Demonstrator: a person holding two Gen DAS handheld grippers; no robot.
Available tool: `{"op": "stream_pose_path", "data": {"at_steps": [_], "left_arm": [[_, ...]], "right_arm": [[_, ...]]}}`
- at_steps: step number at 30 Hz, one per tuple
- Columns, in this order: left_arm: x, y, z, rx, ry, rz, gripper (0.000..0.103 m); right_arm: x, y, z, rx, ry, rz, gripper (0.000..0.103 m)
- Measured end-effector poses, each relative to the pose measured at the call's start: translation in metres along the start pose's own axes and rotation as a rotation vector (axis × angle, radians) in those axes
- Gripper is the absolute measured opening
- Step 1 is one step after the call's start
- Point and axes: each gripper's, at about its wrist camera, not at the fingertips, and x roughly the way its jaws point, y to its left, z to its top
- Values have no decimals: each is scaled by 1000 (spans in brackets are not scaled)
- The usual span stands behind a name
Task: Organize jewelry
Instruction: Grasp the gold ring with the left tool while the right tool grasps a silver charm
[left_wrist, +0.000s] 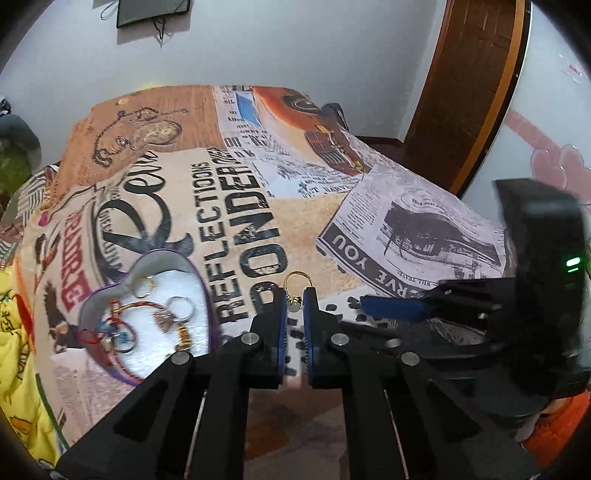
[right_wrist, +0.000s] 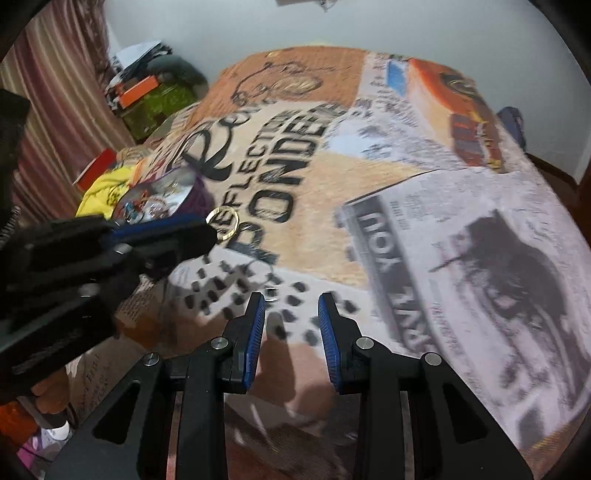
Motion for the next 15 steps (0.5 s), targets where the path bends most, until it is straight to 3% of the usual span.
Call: {"op": "stream_pose_path", "data": {"at_steps": [8, 10, 15], "left_arm": [[-19, 15, -2, -26, -38, 6, 7], [-18, 17, -3, -31, -37, 9, 7], [-19, 19, -7, -43, -30, 9, 7]], "right_arm": [[14, 8, 4, -12, 12, -8, 26], [16, 9, 2, -25, 11, -19, 11], [14, 14, 1, -38, 8, -30, 8]]}}
